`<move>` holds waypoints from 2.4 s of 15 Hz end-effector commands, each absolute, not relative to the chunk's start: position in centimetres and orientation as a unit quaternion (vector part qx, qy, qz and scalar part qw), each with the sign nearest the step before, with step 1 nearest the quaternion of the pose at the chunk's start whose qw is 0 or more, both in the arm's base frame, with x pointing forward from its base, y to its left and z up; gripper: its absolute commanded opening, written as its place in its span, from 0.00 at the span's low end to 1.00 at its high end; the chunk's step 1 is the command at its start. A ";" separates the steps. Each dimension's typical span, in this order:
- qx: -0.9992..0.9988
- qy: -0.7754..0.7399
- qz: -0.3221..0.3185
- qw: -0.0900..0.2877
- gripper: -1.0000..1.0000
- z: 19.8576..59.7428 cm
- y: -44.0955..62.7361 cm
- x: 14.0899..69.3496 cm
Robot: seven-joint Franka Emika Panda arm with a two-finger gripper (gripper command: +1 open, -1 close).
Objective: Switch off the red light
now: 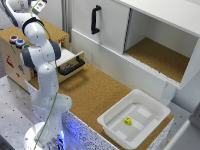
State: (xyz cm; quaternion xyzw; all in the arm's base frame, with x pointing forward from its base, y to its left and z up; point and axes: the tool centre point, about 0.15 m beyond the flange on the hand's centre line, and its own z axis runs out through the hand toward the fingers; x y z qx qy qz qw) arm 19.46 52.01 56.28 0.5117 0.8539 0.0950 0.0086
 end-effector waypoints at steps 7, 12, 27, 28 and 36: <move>0.540 0.841 0.010 0.024 1.00 56.1 58.8 15.4; 0.559 0.829 0.000 0.022 0.00 56.0 60.7 15.2; 0.554 0.832 -0.044 0.004 0.00 50.1 62.8 16.9; 0.556 0.830 -0.048 0.007 0.00 49.7 62.6 16.9; 0.572 0.818 -0.059 -0.017 0.00 45.3 62.4 17.6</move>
